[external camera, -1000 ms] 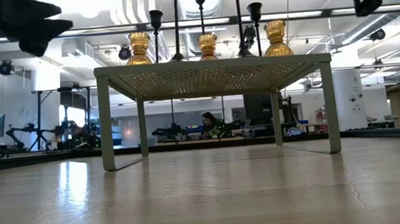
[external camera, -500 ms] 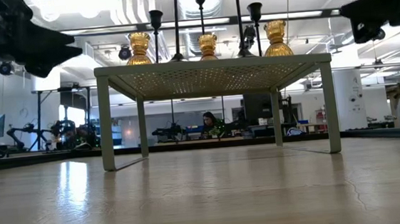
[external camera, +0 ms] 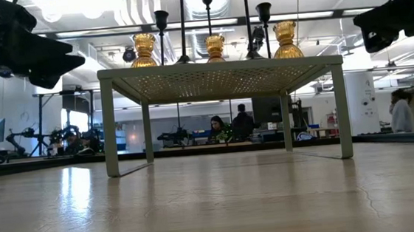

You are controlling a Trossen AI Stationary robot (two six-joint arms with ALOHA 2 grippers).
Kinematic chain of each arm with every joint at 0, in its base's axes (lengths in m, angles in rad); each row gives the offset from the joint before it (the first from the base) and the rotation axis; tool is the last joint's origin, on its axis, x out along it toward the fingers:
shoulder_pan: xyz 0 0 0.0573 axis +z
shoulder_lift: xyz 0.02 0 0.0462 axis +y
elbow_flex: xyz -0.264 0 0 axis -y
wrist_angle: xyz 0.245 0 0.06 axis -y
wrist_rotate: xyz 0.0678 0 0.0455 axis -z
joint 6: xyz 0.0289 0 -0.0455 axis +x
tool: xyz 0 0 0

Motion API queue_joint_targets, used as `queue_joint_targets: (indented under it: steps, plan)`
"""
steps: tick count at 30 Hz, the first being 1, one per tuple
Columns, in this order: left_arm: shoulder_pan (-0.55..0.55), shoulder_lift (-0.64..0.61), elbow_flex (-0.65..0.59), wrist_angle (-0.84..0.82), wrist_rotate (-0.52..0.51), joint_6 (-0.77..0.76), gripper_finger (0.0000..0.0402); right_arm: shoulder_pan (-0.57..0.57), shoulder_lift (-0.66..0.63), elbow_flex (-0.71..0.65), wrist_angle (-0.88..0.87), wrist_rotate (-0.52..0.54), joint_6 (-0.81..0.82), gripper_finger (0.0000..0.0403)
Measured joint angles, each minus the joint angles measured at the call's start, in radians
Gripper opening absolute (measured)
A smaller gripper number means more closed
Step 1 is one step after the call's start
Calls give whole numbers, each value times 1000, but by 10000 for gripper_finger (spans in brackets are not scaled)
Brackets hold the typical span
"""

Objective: Pick & Place candle stick holders
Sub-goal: Return to Home Position

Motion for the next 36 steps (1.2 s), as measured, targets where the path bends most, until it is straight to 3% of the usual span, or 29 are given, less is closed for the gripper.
queue_joint_targets:
  steps: [24, 30, 36]
  plan:
    - [0, 1, -33, 6, 22, 15, 225, 0, 10, -55, -8, 7, 58, 8]
    - [0, 2, -34, 4, -3, 302, 225, 0, 10, -55, -8, 7, 46, 8]
    - [0, 2, -34, 4, -4, 247, 225, 0, 10, -55, -8, 7, 52, 8]
